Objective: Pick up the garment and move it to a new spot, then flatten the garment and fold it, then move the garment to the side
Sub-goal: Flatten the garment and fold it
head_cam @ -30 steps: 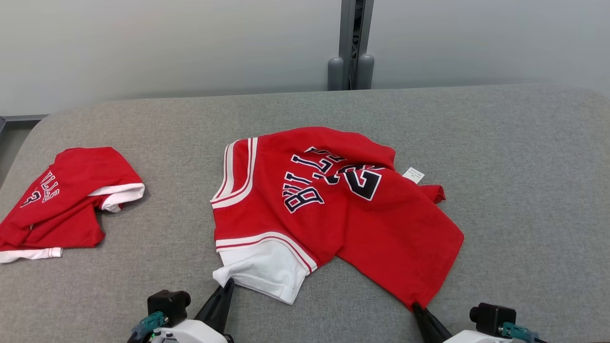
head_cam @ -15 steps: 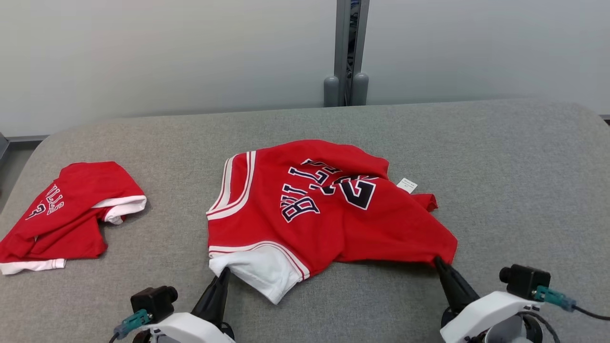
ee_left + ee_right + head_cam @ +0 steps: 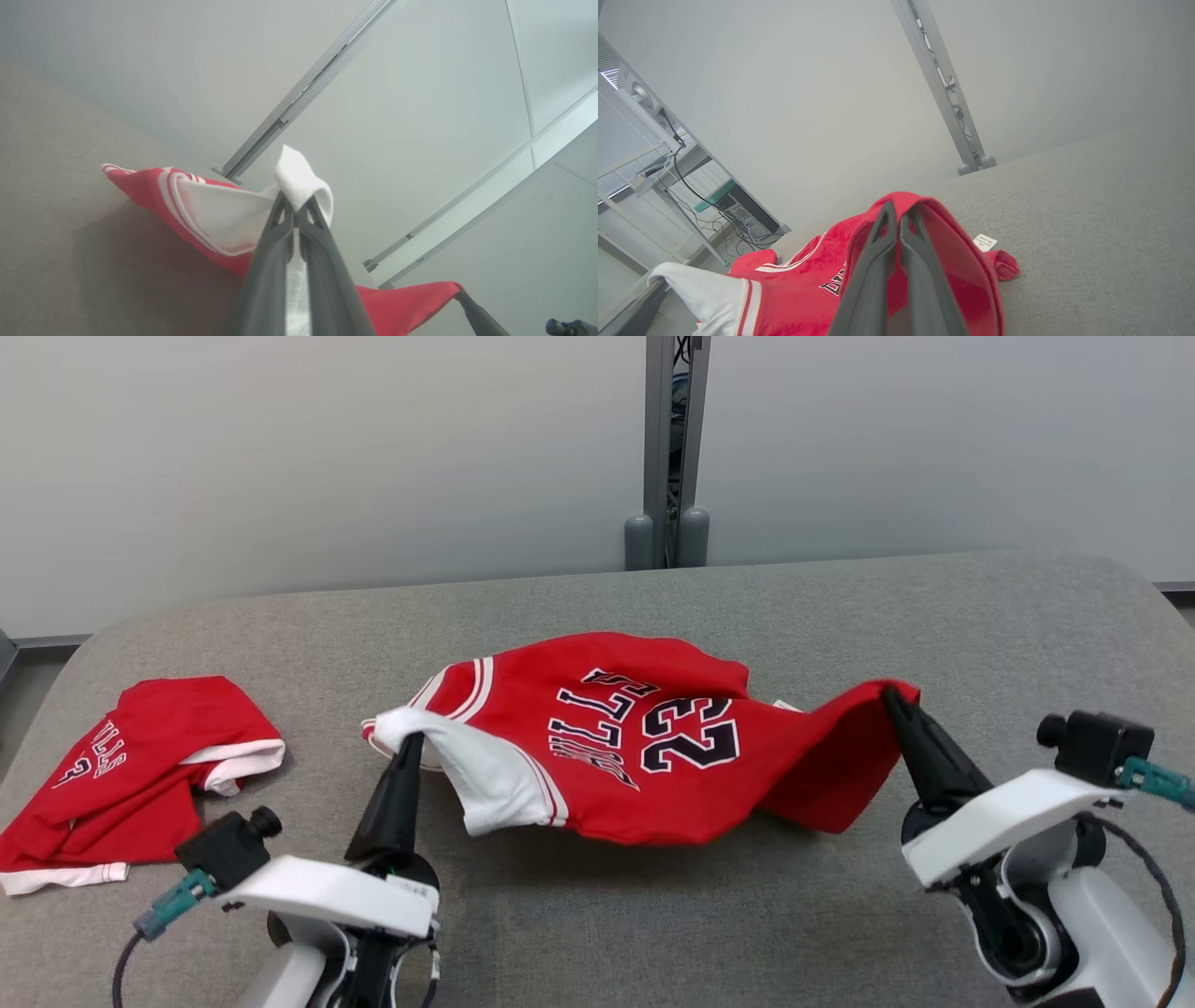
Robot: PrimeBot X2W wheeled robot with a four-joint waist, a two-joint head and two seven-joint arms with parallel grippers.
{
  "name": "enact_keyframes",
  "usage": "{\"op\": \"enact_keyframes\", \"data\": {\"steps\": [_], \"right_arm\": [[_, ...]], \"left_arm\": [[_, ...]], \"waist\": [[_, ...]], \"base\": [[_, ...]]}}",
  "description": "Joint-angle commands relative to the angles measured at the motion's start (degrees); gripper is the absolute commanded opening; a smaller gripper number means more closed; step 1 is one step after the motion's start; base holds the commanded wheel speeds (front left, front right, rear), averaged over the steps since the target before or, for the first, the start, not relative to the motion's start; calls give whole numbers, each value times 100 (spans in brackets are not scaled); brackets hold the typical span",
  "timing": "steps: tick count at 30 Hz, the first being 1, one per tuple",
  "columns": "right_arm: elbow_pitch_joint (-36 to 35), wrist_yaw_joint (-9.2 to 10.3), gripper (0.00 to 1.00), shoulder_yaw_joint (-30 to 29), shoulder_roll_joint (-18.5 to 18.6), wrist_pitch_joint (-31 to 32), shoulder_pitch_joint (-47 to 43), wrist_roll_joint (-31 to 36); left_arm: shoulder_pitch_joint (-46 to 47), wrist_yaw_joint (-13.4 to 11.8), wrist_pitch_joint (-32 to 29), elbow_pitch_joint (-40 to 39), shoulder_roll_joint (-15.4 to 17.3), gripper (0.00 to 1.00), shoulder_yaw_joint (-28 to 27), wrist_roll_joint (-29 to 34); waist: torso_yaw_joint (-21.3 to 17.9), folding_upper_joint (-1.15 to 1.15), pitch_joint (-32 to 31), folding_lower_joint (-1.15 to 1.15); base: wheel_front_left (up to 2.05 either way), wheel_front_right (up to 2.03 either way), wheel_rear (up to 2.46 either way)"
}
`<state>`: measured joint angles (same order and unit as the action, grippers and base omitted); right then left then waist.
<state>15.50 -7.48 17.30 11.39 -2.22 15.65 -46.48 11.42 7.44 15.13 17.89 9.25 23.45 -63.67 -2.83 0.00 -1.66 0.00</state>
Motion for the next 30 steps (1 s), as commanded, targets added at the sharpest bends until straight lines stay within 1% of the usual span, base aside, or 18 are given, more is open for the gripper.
{"op": "enact_keyframes", "data": {"steps": [1, 5, 7, 11, 13, 16, 20, 25, 30], "right_arm": [[-99, -3, 0, -76, 50, 104, 193, -26], [-164, -3, 0, -277, 54, 366, 649, -90], [-129, -3, 0, -294, 72, 501, 953, -23], [19, -3, 0, -299, 26, 702, 1647, 47], [147, -3, 0, -297, 6, 745, 2015, 99], [314, -3, 0, -207, -41, 709, 2513, 165], [546, -3, 0, -97, -39, 506, 3077, 201], [942, -3, 0, 20, -31, 352, 3540, 88], [1383, -3, 0, 169, -21, 412, 3904, -125]], "left_arm": [[174, 7, -24, -159, 62, 0, -92, -164], [518, 7, -173, -416, 75, 0, -321, -602], [776, -64, -287, -451, 90, 0, -419, -702], [1425, -313, -533, -462, 141, 0, -545, -785], [1766, -480, -620, -431, 172, 0, -643, -820], [2289, -728, -659, -393, 203, 0, -813, -834], [2878, -929, -634, -364, 204, 0, -1027, -883], [3284, -1145, -628, -264, 208, 0, -1126, -848], [3548, -1394, -767, -11, 240, 0, -1110, -816]], "waist": [[-15, 0, -29, 0], [-40, 0, -64, 0], [-54, 0, -66, 0], [-97, 0, -45, 0], [-119, 0, -38, 0], [-148, 0, -26, 0], [-178, 0, -25, 0], [-180, 0, -38, 0], [-161, 0, 79, 0]], "base": [[0, 0, 0], [0, 0, 0], [0, 0, 0], [0, 0, 0], [0, 0, 0], [0, 0, 0], [0, 0, 0], [0, 0, 0], [0, 0, 0]]}}
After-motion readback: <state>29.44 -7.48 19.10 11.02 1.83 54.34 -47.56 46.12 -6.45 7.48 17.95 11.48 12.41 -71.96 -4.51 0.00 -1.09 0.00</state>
